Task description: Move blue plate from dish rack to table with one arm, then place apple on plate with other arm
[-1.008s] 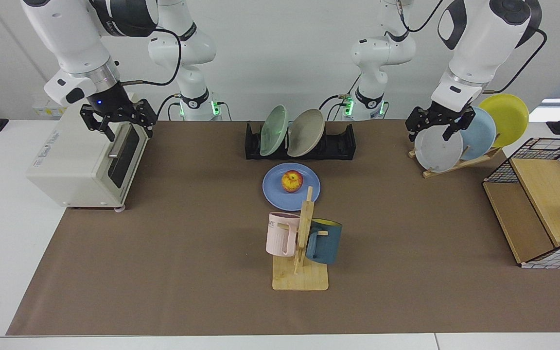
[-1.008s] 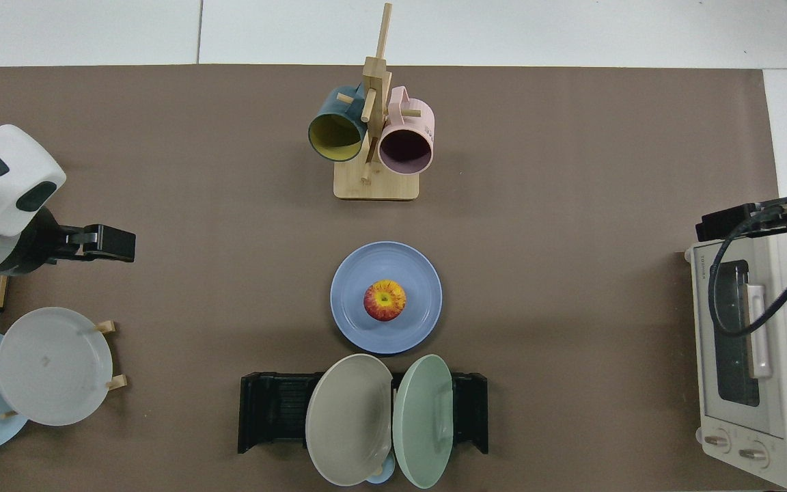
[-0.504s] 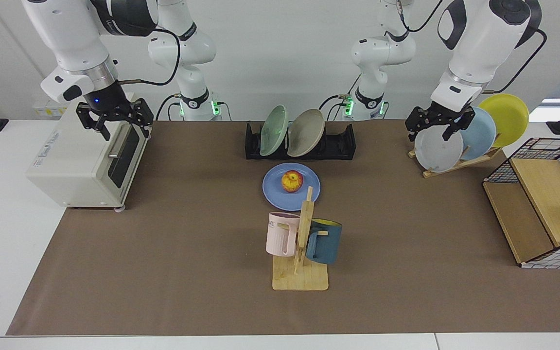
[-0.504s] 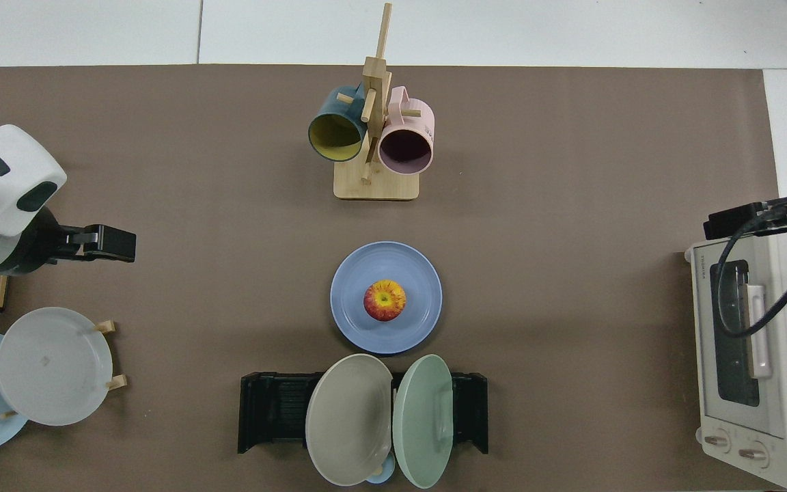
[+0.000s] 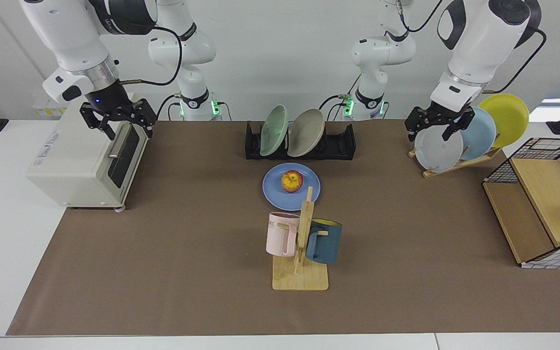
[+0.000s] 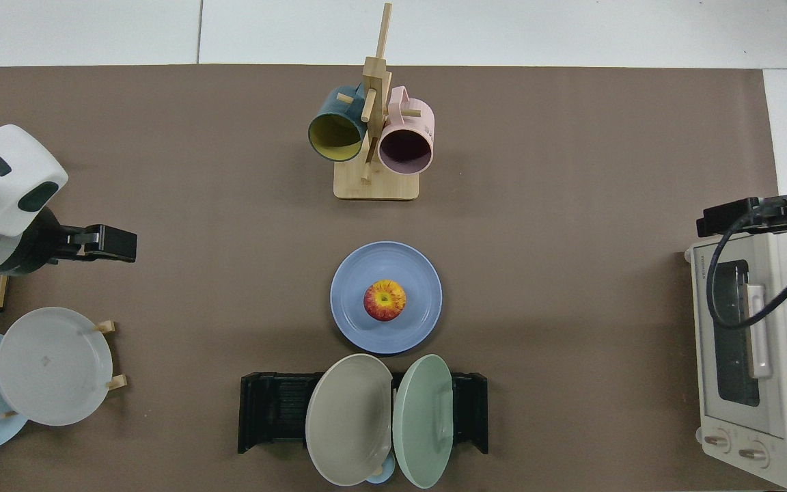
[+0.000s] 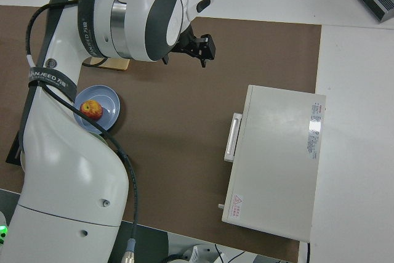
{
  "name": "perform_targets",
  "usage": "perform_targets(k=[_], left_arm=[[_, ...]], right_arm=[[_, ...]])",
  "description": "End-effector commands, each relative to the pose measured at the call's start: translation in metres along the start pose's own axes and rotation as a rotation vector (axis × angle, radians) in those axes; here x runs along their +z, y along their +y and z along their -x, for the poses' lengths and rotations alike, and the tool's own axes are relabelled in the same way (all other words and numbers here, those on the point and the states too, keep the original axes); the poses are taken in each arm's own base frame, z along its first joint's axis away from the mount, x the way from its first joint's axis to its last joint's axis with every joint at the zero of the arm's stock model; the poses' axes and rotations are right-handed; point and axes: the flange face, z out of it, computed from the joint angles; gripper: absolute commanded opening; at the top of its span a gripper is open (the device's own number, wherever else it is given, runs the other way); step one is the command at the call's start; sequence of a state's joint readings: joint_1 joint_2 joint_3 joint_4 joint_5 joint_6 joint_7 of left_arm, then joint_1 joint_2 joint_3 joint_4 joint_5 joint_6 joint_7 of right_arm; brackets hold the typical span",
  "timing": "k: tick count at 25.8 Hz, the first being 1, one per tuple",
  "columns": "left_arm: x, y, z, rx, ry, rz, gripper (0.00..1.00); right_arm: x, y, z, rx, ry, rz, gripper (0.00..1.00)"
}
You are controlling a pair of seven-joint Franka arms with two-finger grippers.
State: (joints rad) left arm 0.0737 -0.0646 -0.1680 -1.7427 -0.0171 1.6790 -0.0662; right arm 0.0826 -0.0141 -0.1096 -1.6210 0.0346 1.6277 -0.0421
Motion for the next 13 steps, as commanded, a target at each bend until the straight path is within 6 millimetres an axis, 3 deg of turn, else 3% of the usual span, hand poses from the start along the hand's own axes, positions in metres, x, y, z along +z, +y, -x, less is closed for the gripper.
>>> perform_targets(k=[1, 13], left_arm=[[-0.0029, 0.0008, 0.0027, 0.011, -0.005, 0.011, 1.00], [-0.0029, 0.0008, 0.0027, 0.011, -0.005, 0.011, 1.00]], right_arm=[[0.0010, 0.0090, 0.0001, 0.044, -0.003, -0.014, 1.00], [0.0080, 0.0112, -0.0025, 0.049, 0.007, 0.004, 1.00]])
